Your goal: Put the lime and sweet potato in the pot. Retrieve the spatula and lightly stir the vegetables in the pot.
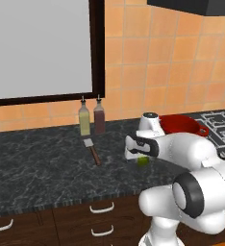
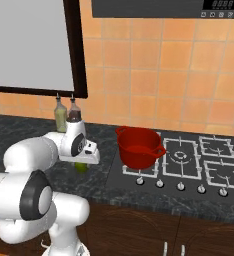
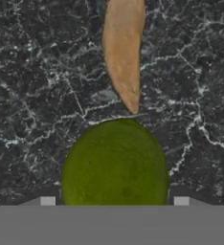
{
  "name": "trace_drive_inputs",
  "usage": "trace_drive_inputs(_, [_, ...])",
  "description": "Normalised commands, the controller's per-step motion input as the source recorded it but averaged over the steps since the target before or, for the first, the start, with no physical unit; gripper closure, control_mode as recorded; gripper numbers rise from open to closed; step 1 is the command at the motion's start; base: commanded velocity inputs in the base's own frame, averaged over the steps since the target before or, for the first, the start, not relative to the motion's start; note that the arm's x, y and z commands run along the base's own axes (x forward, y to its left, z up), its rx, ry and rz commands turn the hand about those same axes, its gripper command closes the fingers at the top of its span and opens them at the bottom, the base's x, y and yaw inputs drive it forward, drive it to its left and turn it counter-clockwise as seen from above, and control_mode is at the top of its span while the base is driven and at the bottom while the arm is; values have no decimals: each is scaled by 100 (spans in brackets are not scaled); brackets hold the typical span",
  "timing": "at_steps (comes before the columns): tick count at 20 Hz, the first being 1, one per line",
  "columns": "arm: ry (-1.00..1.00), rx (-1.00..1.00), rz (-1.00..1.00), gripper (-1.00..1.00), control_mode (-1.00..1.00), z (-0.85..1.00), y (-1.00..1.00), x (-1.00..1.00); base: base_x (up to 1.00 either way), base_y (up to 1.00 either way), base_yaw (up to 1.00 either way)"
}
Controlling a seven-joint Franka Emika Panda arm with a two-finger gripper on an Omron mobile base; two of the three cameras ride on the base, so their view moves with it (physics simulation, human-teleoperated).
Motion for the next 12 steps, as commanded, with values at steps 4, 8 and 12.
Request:
trace_drive_inputs(4, [-7,-4,0,100,-100,100,0,-41,0,0,0])
trace_drive_inputs(8, [0,0,0,100,-100,100,-12,-38,0,0,0])
trace_drive_inputs(12, [3,0,-1,100,-100,49,-14,-5,0,0,0])
